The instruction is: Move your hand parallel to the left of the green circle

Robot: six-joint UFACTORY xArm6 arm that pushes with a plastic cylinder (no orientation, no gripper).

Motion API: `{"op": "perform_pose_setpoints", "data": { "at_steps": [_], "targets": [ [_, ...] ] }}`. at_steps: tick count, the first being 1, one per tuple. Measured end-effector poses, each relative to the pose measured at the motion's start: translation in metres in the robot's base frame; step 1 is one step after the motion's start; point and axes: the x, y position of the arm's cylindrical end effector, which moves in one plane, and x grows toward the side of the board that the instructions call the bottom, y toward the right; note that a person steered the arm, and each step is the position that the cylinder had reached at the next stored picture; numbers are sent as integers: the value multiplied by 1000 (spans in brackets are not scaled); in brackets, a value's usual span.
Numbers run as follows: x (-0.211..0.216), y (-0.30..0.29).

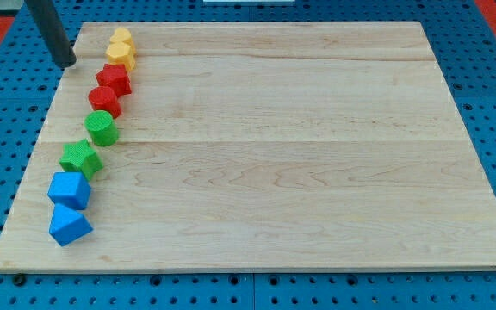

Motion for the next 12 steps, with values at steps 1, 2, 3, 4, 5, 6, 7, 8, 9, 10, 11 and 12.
{"op": "perform_pose_setpoints", "data": {
  "at_steps": [1,2,3,4,5,6,7,8,9,10,11,12],
  "targets": [
    [17,12],
    [34,2],
    [47,-6],
    [51,-6],
    [59,-6],
    [95,-8],
    [117,-9],
    [117,-8],
    [117,-8],
    [117,-8],
    [117,-8],
    [120,-8]
  ]
}}
